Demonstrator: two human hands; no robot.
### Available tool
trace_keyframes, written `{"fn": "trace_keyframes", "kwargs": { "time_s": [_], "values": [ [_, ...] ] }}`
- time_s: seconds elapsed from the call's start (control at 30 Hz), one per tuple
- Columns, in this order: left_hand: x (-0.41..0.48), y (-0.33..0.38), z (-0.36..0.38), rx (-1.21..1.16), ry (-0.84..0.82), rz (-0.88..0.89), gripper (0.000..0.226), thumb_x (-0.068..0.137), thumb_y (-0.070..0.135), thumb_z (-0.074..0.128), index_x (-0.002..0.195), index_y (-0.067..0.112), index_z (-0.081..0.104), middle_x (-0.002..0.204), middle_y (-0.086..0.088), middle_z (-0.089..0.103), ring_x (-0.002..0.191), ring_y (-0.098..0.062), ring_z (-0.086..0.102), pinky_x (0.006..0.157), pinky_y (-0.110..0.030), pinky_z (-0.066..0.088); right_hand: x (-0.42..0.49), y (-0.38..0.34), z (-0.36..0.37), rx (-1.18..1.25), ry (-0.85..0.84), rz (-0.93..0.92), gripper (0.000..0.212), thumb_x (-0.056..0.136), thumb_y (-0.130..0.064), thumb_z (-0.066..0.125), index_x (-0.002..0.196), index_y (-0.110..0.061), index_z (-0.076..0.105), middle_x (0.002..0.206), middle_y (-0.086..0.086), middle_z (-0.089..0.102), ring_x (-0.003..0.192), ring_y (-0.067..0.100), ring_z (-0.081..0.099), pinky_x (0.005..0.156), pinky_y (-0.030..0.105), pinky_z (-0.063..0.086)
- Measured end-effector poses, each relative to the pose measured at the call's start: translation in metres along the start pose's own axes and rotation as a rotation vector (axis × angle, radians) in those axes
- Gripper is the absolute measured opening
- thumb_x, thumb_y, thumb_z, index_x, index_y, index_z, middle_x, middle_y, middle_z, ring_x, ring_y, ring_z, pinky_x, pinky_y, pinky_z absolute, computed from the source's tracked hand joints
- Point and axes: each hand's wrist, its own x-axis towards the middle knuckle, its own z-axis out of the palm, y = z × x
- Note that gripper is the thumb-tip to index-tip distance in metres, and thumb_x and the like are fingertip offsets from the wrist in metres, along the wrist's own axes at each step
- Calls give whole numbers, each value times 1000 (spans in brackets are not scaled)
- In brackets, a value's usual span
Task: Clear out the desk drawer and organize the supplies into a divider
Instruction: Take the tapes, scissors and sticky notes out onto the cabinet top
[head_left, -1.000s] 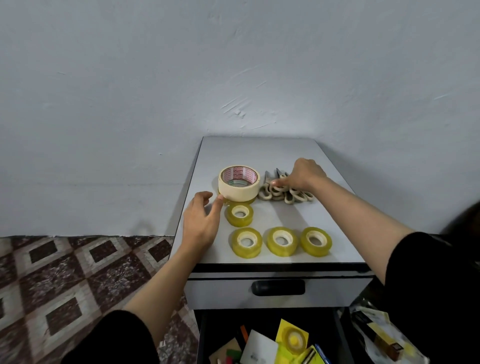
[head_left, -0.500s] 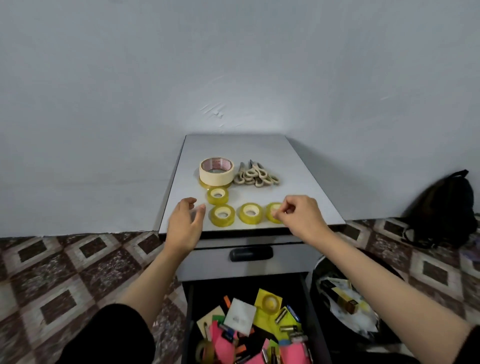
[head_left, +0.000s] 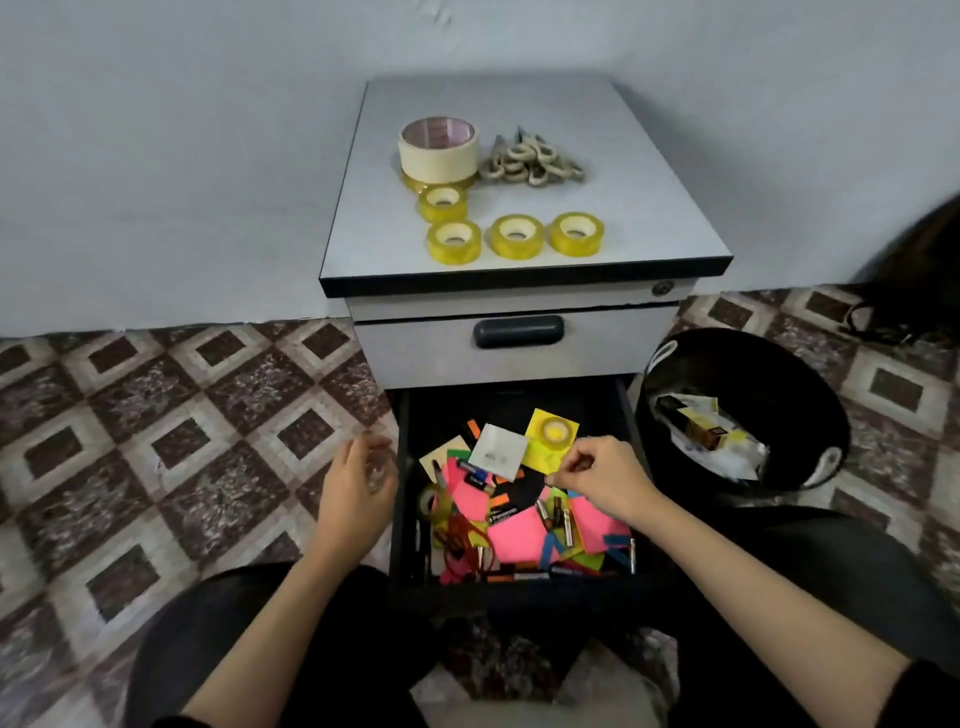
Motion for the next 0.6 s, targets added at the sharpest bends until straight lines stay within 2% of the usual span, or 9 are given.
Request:
{"fn": "trace_keyframes", "kwargs": {
  "time_s": [0.13,0.23,0.3,0.37,0.47,0.6],
  "values": [
    [-4,-16,15,43,-86,-83,24,92,13,54,115,7,55,115,-8,53,105,-23,54,82,-29,42,2,11,38,-38,-108,62,30,72,-19,80,57,-23,54,60,-7,55,58,4,49,53,19,37],
    [-1,-20,24,52,-119,-68,24,91,9,54,115,6,56,113,-9,53,103,-20,54,78,-24,39,5,18,68,-95,-204,111,28,71,-26,80,61,-23,54,75,0,60,77,15,55,65,27,41],
    [2,-27,30,65,-145,-89,26,91,9,54,116,7,55,113,-7,52,101,-16,51,77,-20,36,9,20,89,-147,-242,141,23,73,-29,78,70,-18,58,82,3,60,82,19,56,63,28,39],
    [2,-31,35,48,-174,-129,28,90,12,56,117,9,54,115,-7,51,106,-20,52,82,-26,41,9,18,105,-218,-252,154,25,77,-31,74,87,-12,62,90,7,60,89,24,58,62,29,38],
    [4,-37,43,30,-223,-236,35,90,20,58,122,8,51,121,-7,49,111,-23,50,83,-24,38,11,19,137,-313,-278,140,47,78,-35,72,114,-8,56,115,12,59,106,29,57,73,32,43],
    [14,-43,48,-10,-198,-336,35,90,21,58,122,8,51,122,-10,56,110,-24,54,79,-24,38,16,14,169,-414,-308,186,78,78,-47,69,135,-7,33,133,14,39,115,34,51,88,38,44]
  ]
}}
